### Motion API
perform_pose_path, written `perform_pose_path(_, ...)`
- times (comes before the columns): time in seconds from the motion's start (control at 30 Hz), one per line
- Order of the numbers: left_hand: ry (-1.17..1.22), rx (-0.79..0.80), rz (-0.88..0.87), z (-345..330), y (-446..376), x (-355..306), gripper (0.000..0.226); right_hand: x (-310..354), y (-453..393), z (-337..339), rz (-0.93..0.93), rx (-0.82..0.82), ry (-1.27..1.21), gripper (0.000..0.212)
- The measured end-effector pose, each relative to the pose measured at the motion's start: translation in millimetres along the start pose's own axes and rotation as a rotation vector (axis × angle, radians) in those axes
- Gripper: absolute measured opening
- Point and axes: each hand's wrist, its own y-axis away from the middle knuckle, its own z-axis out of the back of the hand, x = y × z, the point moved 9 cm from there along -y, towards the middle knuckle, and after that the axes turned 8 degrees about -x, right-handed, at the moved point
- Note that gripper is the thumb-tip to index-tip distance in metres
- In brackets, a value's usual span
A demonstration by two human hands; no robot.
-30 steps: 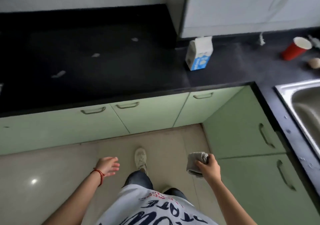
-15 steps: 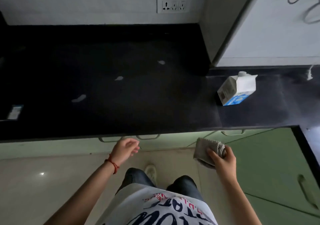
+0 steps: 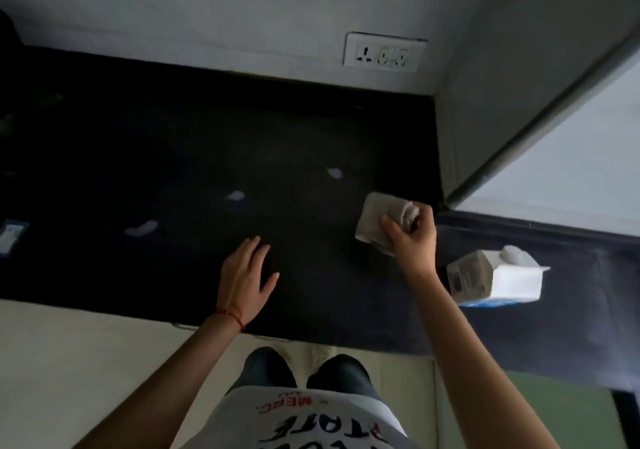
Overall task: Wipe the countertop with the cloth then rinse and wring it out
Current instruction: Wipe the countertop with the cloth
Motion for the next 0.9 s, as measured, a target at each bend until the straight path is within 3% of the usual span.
perform_pose_path(0.2,-0.178,0.083,0.018,-13,-1,7,0.059,64,-63,-83,0.463,0.070,0.516,0.043)
perform_pose_path(0.33,-0.172,0.074,0.009,-16,-1,9,0.058,36,-68,-153,0.616,0.326,0.872,0.057)
perform_pose_path(0.5,-0.175,0.066,0.007,-16,-4,9,0.059,0,-37,-176,0.664,0.404,0.790,0.053)
perform_pose_path(0.63,-0.182,0.042,0.005,-16,-4,10,0.059,-8,-30,-174,0.871,0.478,0.760,0.056)
perform_pose_path(0.8,-0.171,0.015,0.000,-16,-3,10,0.059,11,-99,-198,0.488,0.297,0.751,0.051)
perform_pose_path(0.9,-0.161,0.016,-0.002,-15,-5,9,0.059,5,-55,-198,0.657,0.394,0.679,0.051)
